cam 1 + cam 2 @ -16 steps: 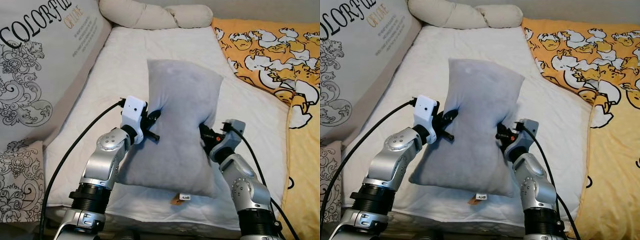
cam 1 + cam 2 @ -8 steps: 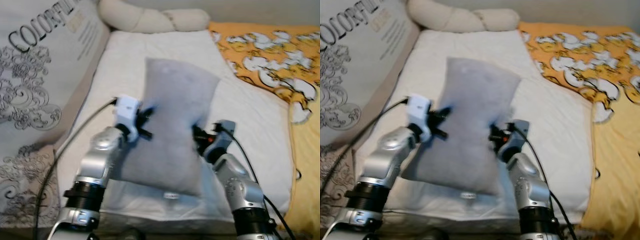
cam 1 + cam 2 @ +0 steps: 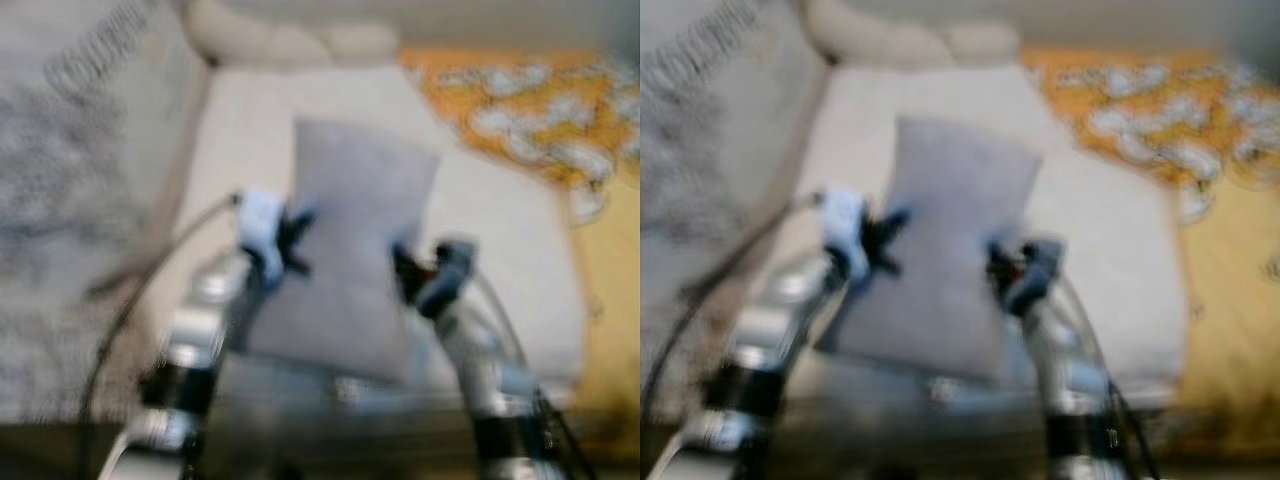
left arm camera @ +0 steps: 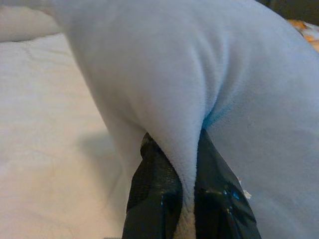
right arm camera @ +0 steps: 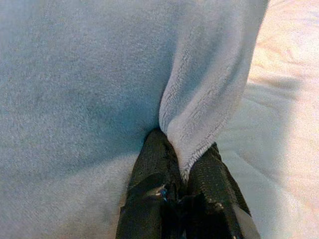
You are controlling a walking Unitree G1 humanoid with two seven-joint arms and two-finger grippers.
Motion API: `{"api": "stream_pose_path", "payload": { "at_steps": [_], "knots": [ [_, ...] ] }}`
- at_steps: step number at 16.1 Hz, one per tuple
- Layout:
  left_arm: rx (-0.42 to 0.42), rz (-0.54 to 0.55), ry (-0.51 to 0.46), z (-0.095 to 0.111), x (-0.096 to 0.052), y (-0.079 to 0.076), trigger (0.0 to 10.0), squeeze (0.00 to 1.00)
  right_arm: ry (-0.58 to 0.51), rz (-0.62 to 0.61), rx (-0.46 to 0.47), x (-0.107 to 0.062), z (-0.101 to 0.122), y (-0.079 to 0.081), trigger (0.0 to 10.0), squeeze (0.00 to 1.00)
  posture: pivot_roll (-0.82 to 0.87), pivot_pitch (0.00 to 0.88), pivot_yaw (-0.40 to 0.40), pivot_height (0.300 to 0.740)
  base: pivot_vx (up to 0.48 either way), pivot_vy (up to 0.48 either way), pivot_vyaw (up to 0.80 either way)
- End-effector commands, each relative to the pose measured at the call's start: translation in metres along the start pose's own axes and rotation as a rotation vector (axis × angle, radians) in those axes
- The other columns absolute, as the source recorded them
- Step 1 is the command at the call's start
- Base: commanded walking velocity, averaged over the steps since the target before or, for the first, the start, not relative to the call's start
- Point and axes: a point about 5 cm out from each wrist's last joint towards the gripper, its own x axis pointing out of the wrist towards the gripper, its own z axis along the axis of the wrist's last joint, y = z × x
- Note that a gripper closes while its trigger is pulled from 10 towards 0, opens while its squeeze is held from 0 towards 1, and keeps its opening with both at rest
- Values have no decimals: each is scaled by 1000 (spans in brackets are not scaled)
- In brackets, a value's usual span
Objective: Clean up the room
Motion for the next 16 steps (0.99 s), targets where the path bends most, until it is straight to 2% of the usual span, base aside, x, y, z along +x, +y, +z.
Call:
{"api": "stream_pose_path", "payload": {
  "at_steps": [1,7,9,16],
  "knots": [
    [26,7,-35,11,1,4,10000,0,-25,24,-3,3,5,8,10000,0,-3,0,2,740,0,368,0],
    [42,6,-34,13,3,5,10000,0,-28,16,1,7,6,8,10000,0,-2,0,7,740,0,363,0],
    [63,18,-45,15,4,7,10000,0,-29,13,5,7,7,8,10000,0,-4,0,8,740,0,0,0],
    [50,39,-61,17,6,12,10000,0,-29,19,-5,11,10,8,10000,0,-8,0,2,740,0,0,0]
  ]
}}
